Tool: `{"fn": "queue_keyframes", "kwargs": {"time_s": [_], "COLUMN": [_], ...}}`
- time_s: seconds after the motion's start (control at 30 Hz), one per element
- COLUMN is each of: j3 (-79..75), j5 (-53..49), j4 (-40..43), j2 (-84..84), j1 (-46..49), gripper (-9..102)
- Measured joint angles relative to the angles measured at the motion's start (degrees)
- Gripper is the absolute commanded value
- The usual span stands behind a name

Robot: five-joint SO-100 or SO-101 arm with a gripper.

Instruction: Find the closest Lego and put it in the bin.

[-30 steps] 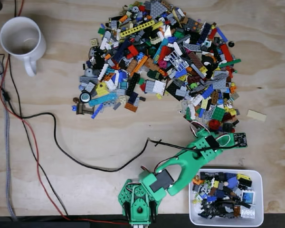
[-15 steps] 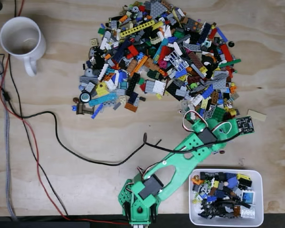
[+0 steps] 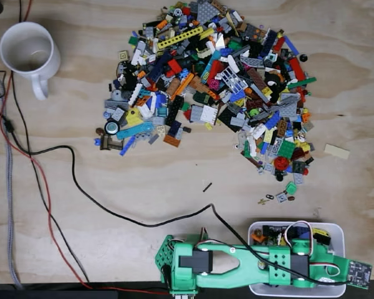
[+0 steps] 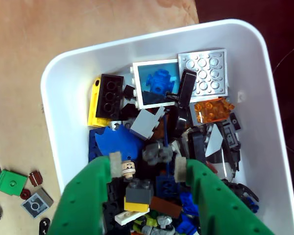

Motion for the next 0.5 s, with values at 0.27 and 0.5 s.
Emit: {"fn": "queue_keyframes", "kwargs": {"time_s": [0.27, 0.5], "j3": [4.8, 19.9], "j5": [2.1, -1.9], "j4": [-6.1, -16.8], "j2": [5.6, 17.8], "j1": [-6.5, -34.0], "gripper": [21, 19]}}
